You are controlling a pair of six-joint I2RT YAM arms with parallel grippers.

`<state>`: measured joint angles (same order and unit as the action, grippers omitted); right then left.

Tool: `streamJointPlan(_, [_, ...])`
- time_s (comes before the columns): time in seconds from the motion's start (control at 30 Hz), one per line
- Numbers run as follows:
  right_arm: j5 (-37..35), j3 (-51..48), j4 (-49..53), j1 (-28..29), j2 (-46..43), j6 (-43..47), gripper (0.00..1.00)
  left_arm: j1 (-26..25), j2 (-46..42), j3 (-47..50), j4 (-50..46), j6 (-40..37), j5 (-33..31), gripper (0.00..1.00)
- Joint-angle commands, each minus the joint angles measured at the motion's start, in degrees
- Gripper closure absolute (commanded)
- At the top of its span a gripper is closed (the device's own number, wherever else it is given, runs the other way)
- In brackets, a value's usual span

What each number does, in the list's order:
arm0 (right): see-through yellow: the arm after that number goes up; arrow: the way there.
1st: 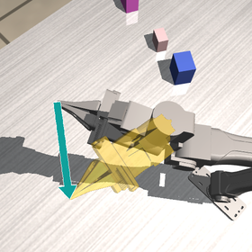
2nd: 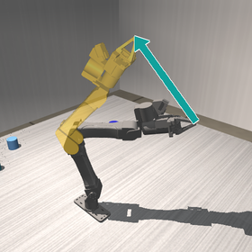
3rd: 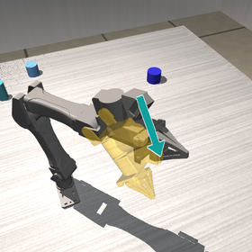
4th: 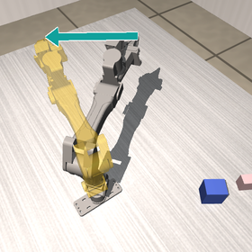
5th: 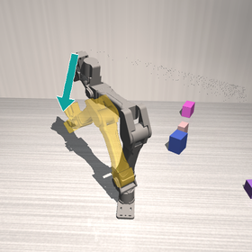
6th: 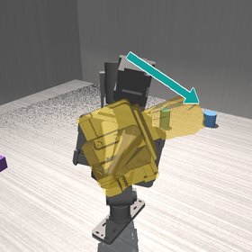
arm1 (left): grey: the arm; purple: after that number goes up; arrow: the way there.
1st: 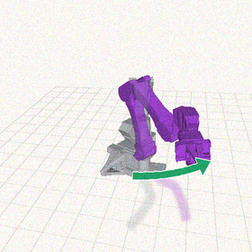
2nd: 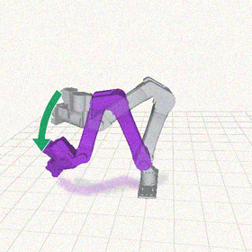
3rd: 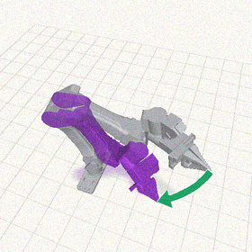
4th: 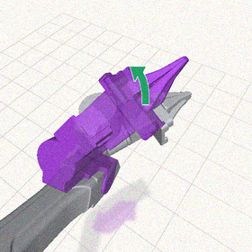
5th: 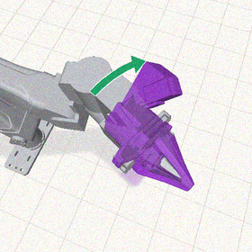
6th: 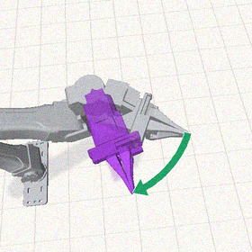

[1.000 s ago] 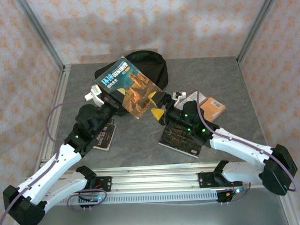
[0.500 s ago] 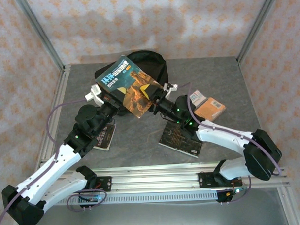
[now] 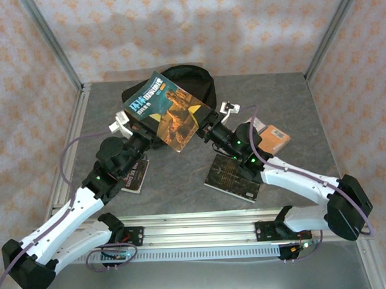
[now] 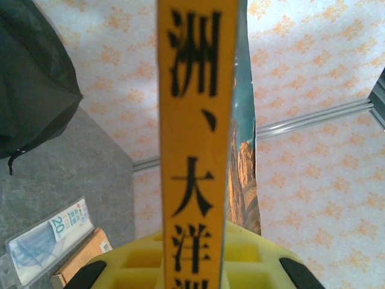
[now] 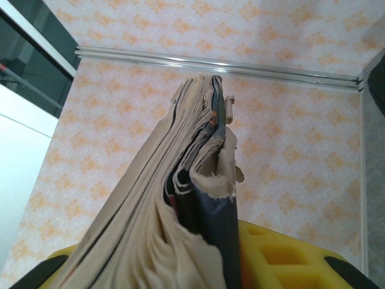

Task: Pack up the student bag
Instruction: Rotate the book, then move the student bag to the center of the table.

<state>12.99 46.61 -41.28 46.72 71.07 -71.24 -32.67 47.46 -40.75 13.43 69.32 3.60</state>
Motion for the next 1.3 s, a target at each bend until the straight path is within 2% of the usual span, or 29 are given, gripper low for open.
streamJointPlan(0.0, [-1.14,1.64,-1.11,-0.07,-0.49,2.75,0.66,-0.95,0.16,0.06,2.65,0.28,-0.95,1.0])
streamJointPlan(0.1, [-1.39,1.12,0.07,-0.05,-0.63,3.88,0.65,-1.09,0.01,-0.02,2.44,0.29,-1.13,1.0])
streamJointPlan(0.2, [-2.34,0.6,2.04,-0.05,-1.24,4.61,0.57,-1.08,-0.25,-0.03,1.87,0.37,-1.38,1.0])
streamJointPlan(0.27, [-2.19,0.51,2.65,-0.05,-1.12,4.8,0.56,-1.08,-0.2,0.04,1.77,0.64,-1.4,1.0])
streamJointPlan(0.37, [-1.66,0.27,2.26,-0.05,-0.5,4.47,0.67,-1.09,0.21,0.4,2.61,1.25,-1.18,1.0])
streamJointPlan(0.47, [-3.17,-0.93,2.75,-0.1,-1.12,4.56,0.96,-1.08,0.61,0.37,2.79,1.28,-0.89,1.0])
streamJointPlan(0.5, [-4.1,-1.43,3.6,-0.22,-1.77,4.84,1.0,-1.09,0.84,0.32,2.46,1.03,-0.86,1.0])
streamJointPlan(0.67, [-8.36,-2.25,14.83,-1.22,-8.03,10.38,1.0,-1.04,1.32,-0.99,-3.58,-2.82,-2.36,1.0])
streamJointPlan(0.77, [-14.51,-2.01,27.85,-2.05,-14.06,16.66,1.0,-0.86,2.82,-4.95,-12.74,-9.38,-5.11,0.83])
streamJointPlan(0.8, [-17.12,-1.28,33.3,-2.32,-16.04,19.26,1.0,-0.63,4.46,-7.77,-17.28,-13.16,-6.17,0.74])
streamJointPlan(0.87, [-22.65,0.54,43.38,-2.44,-18.84,24.59,1.0,0.44,9.63,-14.56,-27.33,-18.32,-7.94,0.63])
streamJointPlan(0.9, [-25.98,1.44,48.58,-2.47,-19.93,26.17,1.0,1.61,13.27,-17.83,-30.69,-20.1,-6.87,0.6])
streamJointPlan(1.0, [-31.98,2.21,57.46,-3.26,-22.44,29.76,1.0,5.4,23.79,-24.61,-32.57,-23.83,-0.96,0.5])
streamJointPlan(1.13, [-34.56,1.61,61.65,-4.48,-25.1,33.76,1.0,9.91,36.84,-31.83,-30.7,-24.07,5.07,0.53])
streamJointPlan(1.27, [-36.4,1.51,65.33,-4.62,-25.98,35.91,1.0,12.63,51.11,-44.5,-31.76,-25.28,10.88,0.57])
